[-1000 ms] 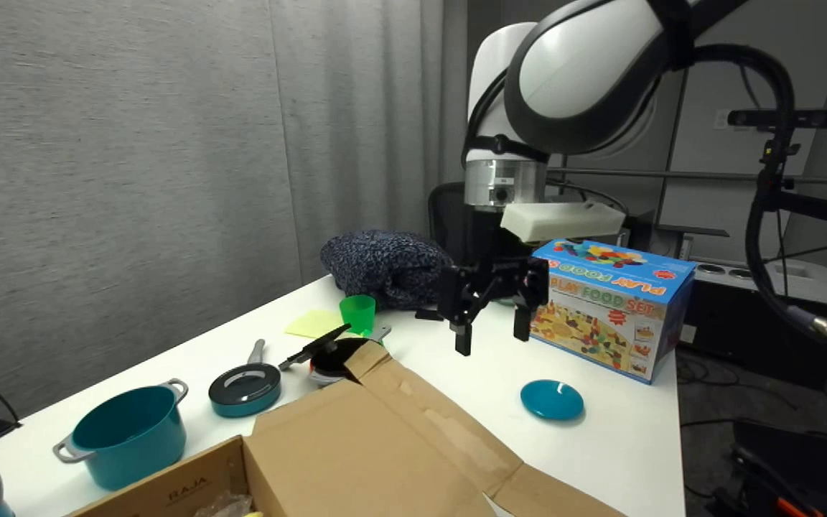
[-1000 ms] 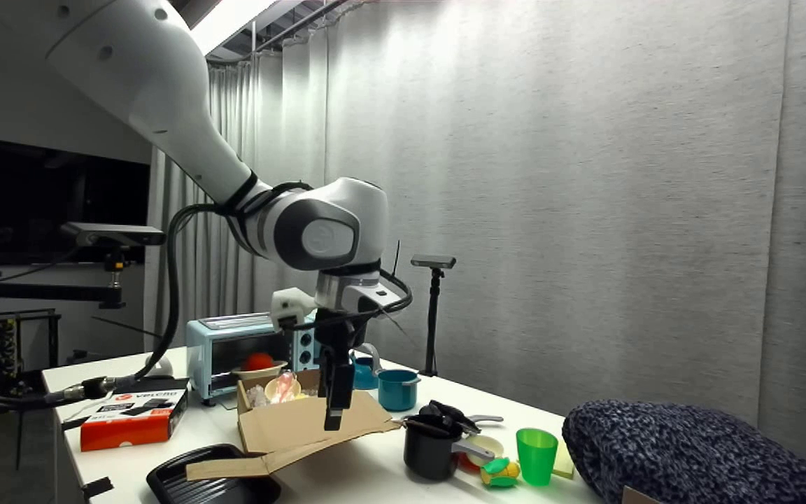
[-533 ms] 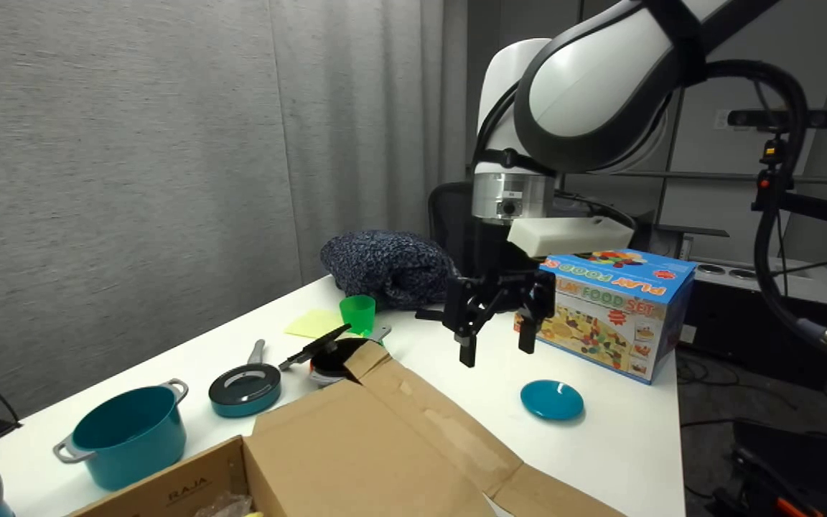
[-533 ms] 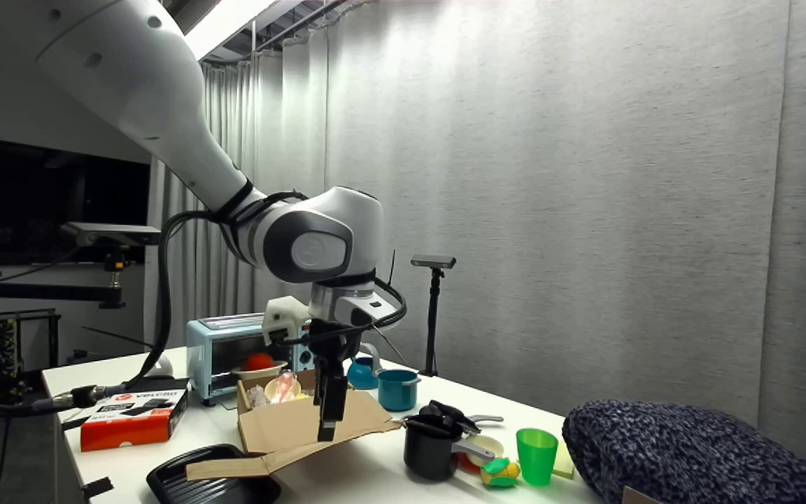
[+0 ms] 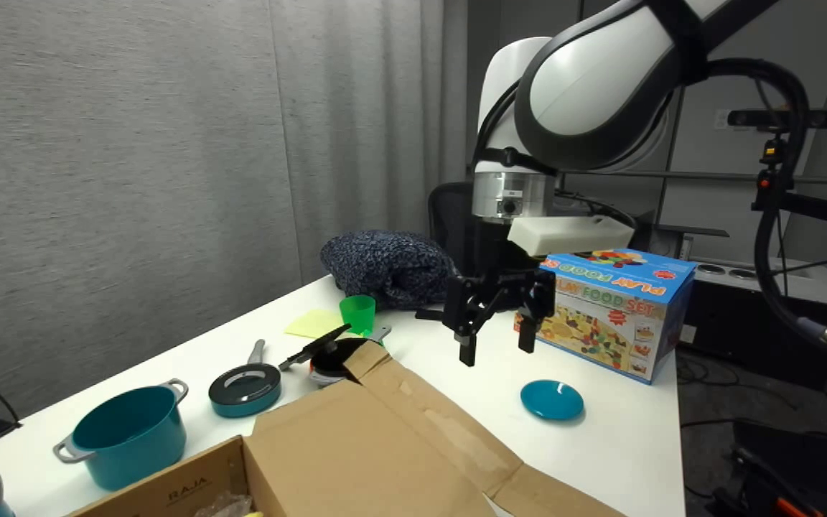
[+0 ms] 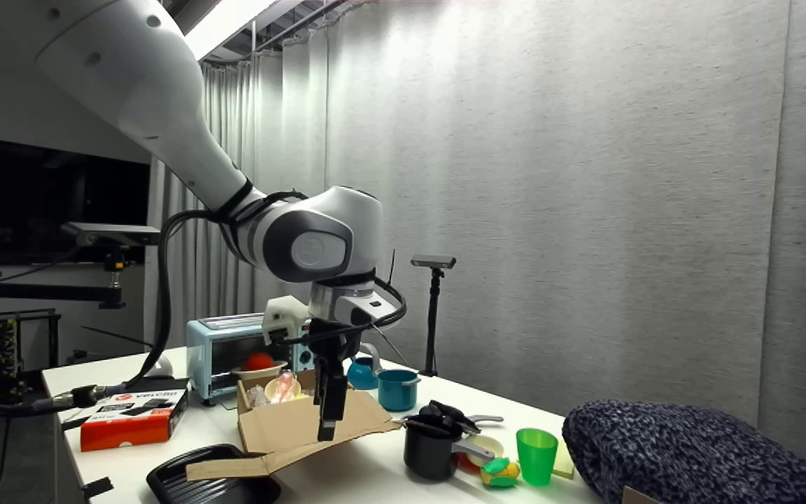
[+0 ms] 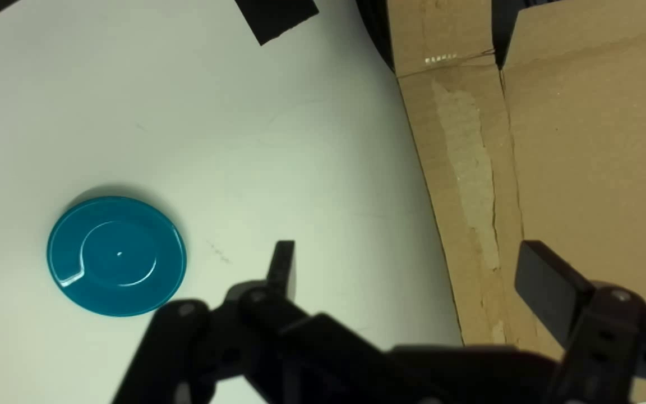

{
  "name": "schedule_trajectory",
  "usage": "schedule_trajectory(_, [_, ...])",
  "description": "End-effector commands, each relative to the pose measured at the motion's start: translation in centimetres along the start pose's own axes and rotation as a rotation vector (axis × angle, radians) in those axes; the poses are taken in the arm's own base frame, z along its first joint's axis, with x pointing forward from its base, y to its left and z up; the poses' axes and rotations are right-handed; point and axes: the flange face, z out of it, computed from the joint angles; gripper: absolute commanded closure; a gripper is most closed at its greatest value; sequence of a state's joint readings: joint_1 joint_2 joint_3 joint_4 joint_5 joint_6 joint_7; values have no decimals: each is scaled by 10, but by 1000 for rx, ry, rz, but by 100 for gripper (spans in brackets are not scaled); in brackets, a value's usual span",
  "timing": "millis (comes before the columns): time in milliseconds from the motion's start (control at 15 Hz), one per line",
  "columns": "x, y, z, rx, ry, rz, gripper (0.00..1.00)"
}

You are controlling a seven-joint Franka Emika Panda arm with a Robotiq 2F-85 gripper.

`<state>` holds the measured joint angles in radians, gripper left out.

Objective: Close the box

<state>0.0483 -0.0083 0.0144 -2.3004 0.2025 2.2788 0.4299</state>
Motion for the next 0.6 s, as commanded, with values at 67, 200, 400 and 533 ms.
schedule_trajectory(67, [7,2,21,16,15,35,0])
schedule_trajectory(200, [15,3,38,39,56,34,0])
schedule_trajectory(400, [28,2,65,96,97,60,0])
schedule_trajectory(533, [33,-1,81,147,111,92,0])
